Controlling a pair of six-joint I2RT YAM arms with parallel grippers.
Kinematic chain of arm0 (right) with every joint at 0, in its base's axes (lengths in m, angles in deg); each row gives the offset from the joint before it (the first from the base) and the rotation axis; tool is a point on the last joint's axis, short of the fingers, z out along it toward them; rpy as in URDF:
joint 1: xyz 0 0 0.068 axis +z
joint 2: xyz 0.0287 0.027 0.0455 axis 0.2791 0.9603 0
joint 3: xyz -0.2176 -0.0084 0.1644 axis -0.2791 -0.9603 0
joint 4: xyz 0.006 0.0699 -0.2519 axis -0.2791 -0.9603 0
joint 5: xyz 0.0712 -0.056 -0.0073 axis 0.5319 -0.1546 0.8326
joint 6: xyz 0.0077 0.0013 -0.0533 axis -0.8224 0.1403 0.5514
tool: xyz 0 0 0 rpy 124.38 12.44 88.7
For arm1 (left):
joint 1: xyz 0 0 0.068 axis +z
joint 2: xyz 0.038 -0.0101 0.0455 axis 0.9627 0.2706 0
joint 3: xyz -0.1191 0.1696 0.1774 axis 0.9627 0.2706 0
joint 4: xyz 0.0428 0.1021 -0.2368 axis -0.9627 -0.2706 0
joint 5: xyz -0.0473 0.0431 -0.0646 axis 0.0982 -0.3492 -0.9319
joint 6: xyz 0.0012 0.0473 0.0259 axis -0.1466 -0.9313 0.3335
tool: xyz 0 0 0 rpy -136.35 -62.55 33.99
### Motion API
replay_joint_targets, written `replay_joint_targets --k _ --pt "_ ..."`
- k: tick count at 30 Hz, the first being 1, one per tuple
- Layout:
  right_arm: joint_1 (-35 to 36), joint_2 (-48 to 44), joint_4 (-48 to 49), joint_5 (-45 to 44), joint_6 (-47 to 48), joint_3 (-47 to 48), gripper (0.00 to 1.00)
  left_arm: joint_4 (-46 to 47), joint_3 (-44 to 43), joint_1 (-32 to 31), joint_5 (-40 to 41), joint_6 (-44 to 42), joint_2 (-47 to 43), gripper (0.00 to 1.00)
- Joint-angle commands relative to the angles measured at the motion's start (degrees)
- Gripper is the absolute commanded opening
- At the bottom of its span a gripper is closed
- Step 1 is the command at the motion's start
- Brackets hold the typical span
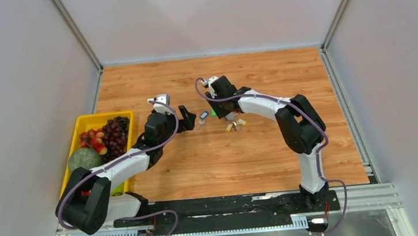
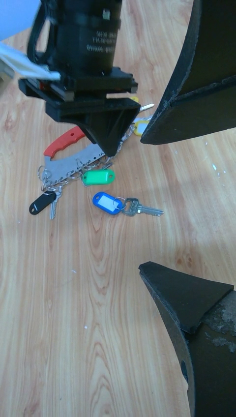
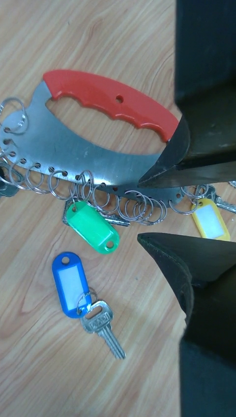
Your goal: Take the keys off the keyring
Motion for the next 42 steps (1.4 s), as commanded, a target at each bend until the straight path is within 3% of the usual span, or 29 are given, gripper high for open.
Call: replay_joint_targets --k 1,6,9,12,15,32,42 --pt "0.0 3.2 -2.4 -0.8 1.7 3.4 0.42 2.8 0.6 -0.1 0.6 -0.4 -2.2 1.0" --pt "0.0 6.5 -4.1 -3.4 1.3 5.5 0.41 3.2 1.3 -0.1 1.9 -0.5 -3.2 1.0" --pt "0.0 8.7 -6.1 -5.6 0.6 7.3 0.29 3.2 1.4 -0.1 1.8 -0.6 -3.3 1.0" --pt "0.0 8.0 -6.2 -6.4 0.1 6.7 0.1 3.3 1.4 -0.1 1.7 -0.7 -3.0 1.0" --pt "0.0 4.6 -3.2 -6.0 0.1 3.9 0.0 3.5 1.4 -0.1 1.3 -0.9 -2.7 1.0" --pt "0.0 -18.9 5.9 -0.8 -0.5 -12.5 0.0 8.4 1.4 -0.1 -9.1 -3.1 0.7 1.0" --pt "0.0 -33.5 5.8 5.1 -3.2 -13.6 0.0 15.9 1.5 -0.1 -20.2 -4.2 2.6 0.95"
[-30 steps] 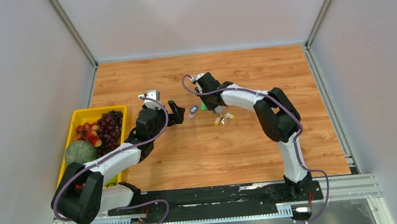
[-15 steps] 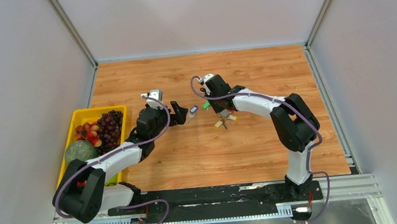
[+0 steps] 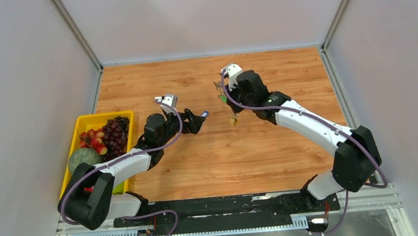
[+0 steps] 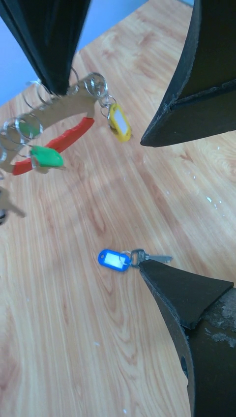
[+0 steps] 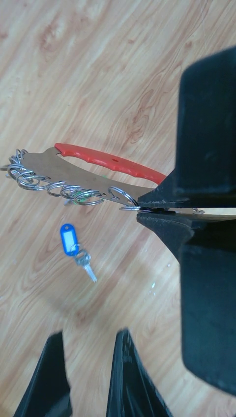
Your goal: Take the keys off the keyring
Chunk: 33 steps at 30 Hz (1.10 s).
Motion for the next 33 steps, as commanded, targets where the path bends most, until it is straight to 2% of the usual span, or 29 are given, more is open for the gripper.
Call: replay_joint_targets --k 1,8,15,27,33 --pt "0.0 -7.0 3.4 3.4 -3.0 1.0 0.0 7.8 0.4 -0.3 -7.9 -1.5 0.5 0.95" --pt "-0.1 -10.1 3.4 2.2 -7.3 2.0 0.0 14.6 2.7 -3.5 -11.8 -6.0 -2.5 0.94" --pt "-0.1 -10.9 3.5 6.3 -12.8 3.6 0.0 21.9 4.5 -5.5 -17.2 -9.8 -2.4 0.88" --pt "-0.1 -11.8 5.5 15.9 -18.0 4.0 0.0 42.3 10.8 -6.2 -18.6 -10.6 1.4 0.85" --pt "0.0 -12.2 6.0 20.4 -16.2 3.7 0.0 47.2 12.3 -6.2 -16.5 -12.1 3.8 0.86"
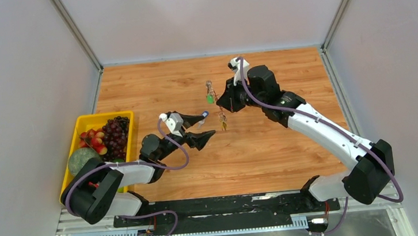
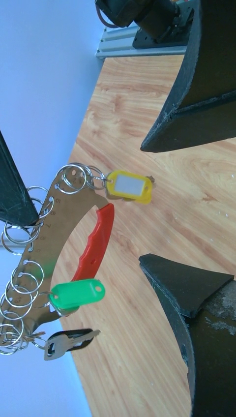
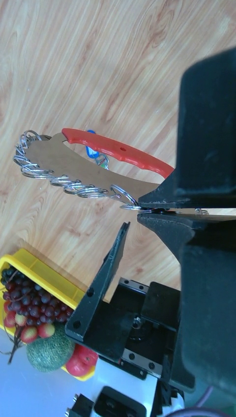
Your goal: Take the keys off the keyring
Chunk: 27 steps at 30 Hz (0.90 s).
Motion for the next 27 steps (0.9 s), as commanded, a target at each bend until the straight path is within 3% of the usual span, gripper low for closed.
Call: replay_joint_targets --k 1,5,11,19,22,27 --pt "0.0 -2.7 4.6 5.5 0.6 2.2 0.0 8.4 1.2 -0.2 1.9 -2.6 0.7 0.86" --pt "0.0 -4.2 4.6 9.1 3.7 0.5 0.0 7.5 3.6 -0.2 8.7 -4.3 -2.9 0.89" --pt "0.0 -7.5 2.6 13.5 7.1 -1.7 0.0 -1.2 4.0 -0.1 18.2 -7.3 -6.4 0.91" --pt "0.0 -11.2 -4.6 20.1 12.3 -2.0 0.0 -3.3 5.6 0.4 25.4 -8.0 -8.2 0.95" --pt "0.0 -12.7 -6.9 22.5 14.7 -2.3 0.0 -2.2 6.7 0.5 26.1 -8.8 -9.6 0.97" --pt "0.0 -13.9 -10.4 25.6 17.6 -2.9 0.02 -0.2 6.7 0.6 20.0 -10.6 -10.1 0.96"
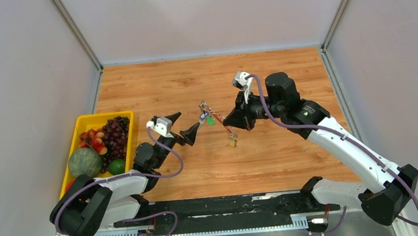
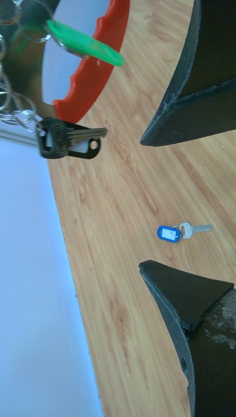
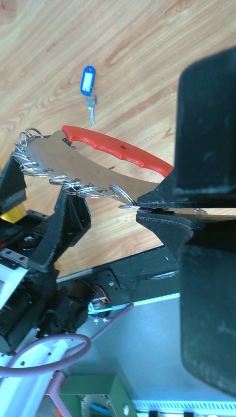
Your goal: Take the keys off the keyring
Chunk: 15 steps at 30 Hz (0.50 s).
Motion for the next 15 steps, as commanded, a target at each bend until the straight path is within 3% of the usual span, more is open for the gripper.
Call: replay_joint_targets --k 1,5,15 --pt "0.0 -2.1 -2.8 5.4 5.0 -0.1 0.03 4.3 0.2 0.1 -4.5 -2.4 -0.5 0.96" --pt "0.0 -2.4 -4.7 5.4 6.5 -0.5 0.04 9.7 1.0 0.1 -9.8 -2.2 0.4 0.96" --pt "0.2 -2.2 -5.9 7.5 7.9 -1.2 0.06 12.6 -1.7 0.1 -20.7 0.1 5.4 0.93"
